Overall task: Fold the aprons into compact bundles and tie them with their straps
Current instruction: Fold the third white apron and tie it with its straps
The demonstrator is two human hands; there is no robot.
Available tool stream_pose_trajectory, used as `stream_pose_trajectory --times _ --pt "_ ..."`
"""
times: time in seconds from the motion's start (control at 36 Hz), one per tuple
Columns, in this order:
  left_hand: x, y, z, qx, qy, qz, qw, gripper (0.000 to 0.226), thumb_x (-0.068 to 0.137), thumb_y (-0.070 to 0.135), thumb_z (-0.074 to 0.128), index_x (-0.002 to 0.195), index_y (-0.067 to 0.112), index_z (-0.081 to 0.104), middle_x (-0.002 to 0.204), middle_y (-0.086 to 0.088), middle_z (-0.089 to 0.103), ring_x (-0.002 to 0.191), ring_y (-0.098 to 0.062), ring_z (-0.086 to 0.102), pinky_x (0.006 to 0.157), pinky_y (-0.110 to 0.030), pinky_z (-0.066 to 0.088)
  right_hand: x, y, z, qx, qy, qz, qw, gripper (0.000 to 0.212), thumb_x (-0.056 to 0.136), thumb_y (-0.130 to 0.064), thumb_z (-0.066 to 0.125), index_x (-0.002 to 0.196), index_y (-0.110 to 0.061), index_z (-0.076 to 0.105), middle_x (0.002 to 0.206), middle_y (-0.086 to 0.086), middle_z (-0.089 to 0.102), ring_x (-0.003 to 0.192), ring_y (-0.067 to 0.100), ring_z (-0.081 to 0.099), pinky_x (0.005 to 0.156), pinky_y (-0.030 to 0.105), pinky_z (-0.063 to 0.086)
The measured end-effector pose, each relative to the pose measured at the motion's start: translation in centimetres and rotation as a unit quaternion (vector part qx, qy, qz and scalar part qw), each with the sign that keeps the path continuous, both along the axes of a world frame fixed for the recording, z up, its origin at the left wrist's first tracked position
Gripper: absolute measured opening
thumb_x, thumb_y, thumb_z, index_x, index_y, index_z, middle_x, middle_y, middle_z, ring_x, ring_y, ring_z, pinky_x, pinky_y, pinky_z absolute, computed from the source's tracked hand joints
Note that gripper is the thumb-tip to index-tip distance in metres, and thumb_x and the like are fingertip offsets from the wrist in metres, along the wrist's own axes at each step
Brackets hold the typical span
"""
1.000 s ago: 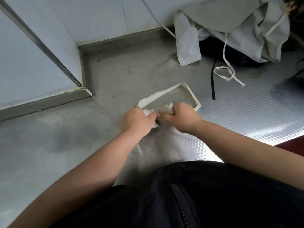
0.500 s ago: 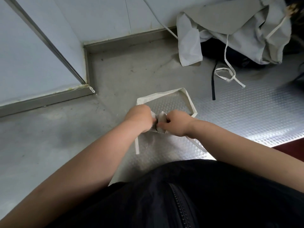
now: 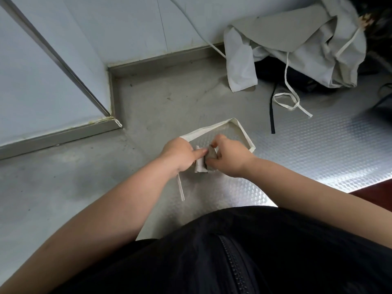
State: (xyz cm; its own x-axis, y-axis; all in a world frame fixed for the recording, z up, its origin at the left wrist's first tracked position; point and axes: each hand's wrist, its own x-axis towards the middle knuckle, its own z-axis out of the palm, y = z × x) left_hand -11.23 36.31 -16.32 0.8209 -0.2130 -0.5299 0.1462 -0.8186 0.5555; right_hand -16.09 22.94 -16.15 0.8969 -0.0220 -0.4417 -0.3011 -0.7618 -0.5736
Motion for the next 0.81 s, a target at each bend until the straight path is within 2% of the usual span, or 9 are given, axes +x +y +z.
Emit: stream_pose_trajectory --times 0.06,0.14,0.25,0.36,0.44,0.5,0.56,0.67,0.81 --pt "-0.3 0.2 -0.2 -0.062 0.031 0.033 0.997 0.037 0.087 0.039 0.064 0.065 0.011 0.054 0.058 -0.001 0.05 0.049 -0.014 0.037 0.046 -0.023 0.026 0.1 -0.4 -0.2 -0.002 -0.002 0.0 1.0 0.03 0.091 -0.032 0.056 0.111 -0.012 0.048 0.074 -0.003 0.051 0.07 0.017 0.051 0.047 0.02 0.031" --pt "-0.5 0.9 -0.6 -0.098 0.069 0.036 0.992 0.021 0.09 0.023 0.061 0.072 0.013 0.058 0.061 -0.002 0.045 0.041 -0.009 0.031 0.042 -0.021 0.023 0.2 -0.9 -0.7 -0.006 0.003 -0.003 1.0 0.03 0.088 -0.033 0.06 0.107 -0.012 0.05 0.07 -0.007 0.049 0.064 0.011 0.048 0.048 0.02 0.028" --pt "-0.8 1.4 -0.9 -0.116 0.02 0.018 0.993 0.01 0.091 0.012 0.057 0.087 0.013 0.065 0.082 -0.006 0.059 0.075 -0.015 0.051 0.062 -0.024 0.035 0.0 -0.5 -0.9 0.023 -0.005 -0.003 1.0 0.042 0.088 -0.028 0.062 0.118 -0.01 0.039 0.075 0.0 0.052 0.069 0.016 0.052 0.049 0.022 0.037" --pt "-0.9 1.2 -0.7 -0.044 -0.088 -0.026 0.995 0.015 0.091 0.017 0.055 0.1 0.015 0.068 0.101 -0.001 0.068 0.096 -0.017 0.059 0.074 -0.021 0.038 0.4 -0.3 -0.8 0.009 -0.002 0.015 1.0 0.024 0.089 -0.028 0.059 0.095 -0.013 0.042 0.073 -0.002 0.049 0.072 0.019 0.05 0.052 0.021 0.036" --pt "-1.1 1.3 -0.6 -0.065 -0.109 -0.025 0.992 0.015 0.09 0.014 0.054 0.102 0.021 0.059 0.084 0.005 0.064 0.071 -0.013 0.055 0.057 -0.018 0.034 0.8 -0.8 -0.7 0.002 0.003 0.028 1.0 0.025 0.088 -0.027 0.06 0.073 -0.019 0.042 0.071 -0.006 0.048 0.07 0.017 0.049 0.052 0.019 0.034" --pt "-1.2 1.5 -0.9 -0.093 -0.09 -0.014 0.991 0.012 0.088 0.012 0.055 0.09 0.023 0.054 0.07 0.008 0.06 0.061 -0.013 0.053 0.056 -0.018 0.038 1.0 -1.2 -0.5 0.025 0.013 0.025 0.999 0.028 0.088 -0.026 0.062 0.068 -0.021 0.044 0.069 -0.006 0.051 0.061 0.012 0.049 0.049 0.018 0.035" --pt "-1.2 1.8 -1.2 -0.142 -0.036 0.013 0.989 0.018 0.088 0.008 0.057 0.079 0.023 0.054 0.067 0.004 0.06 0.066 -0.018 0.058 0.06 -0.023 0.046 1.1 -1.5 -0.3 0.059 0.033 0.026 0.997 0.027 0.088 -0.024 0.064 0.069 -0.02 0.046 0.067 -0.005 0.054 0.053 0.009 0.049 0.043 0.015 0.038" --pt "-1.1 2.4 -0.9 -0.226 0.068 0.051 0.97 0.018 0.089 0.003 0.057 0.079 0.018 0.059 0.07 -0.002 0.058 0.064 -0.006 0.055 0.053 -0.012 0.046 1.1 -1.7 -0.3 0.12 0.051 0.014 0.991 0.024 0.088 -0.02 0.066 0.07 -0.016 0.05 0.063 -0.001 0.055 0.049 0.015 0.052 0.049 0.027 0.046" --pt "-0.5 2.9 -0.4 -0.24 0.132 0.07 0.959 0.024 0.092 -0.001 0.045 0.083 0.009 0.064 0.073 -0.006 0.061 0.069 -0.011 0.059 0.065 -0.017 0.051 1.2 -2.0 -0.5 0.168 0.085 0.006 0.982 0.021 0.088 -0.016 0.064 0.07 -0.008 0.057 0.059 0.007 0.056 0.048 0.016 0.049 0.048 0.025 0.042"
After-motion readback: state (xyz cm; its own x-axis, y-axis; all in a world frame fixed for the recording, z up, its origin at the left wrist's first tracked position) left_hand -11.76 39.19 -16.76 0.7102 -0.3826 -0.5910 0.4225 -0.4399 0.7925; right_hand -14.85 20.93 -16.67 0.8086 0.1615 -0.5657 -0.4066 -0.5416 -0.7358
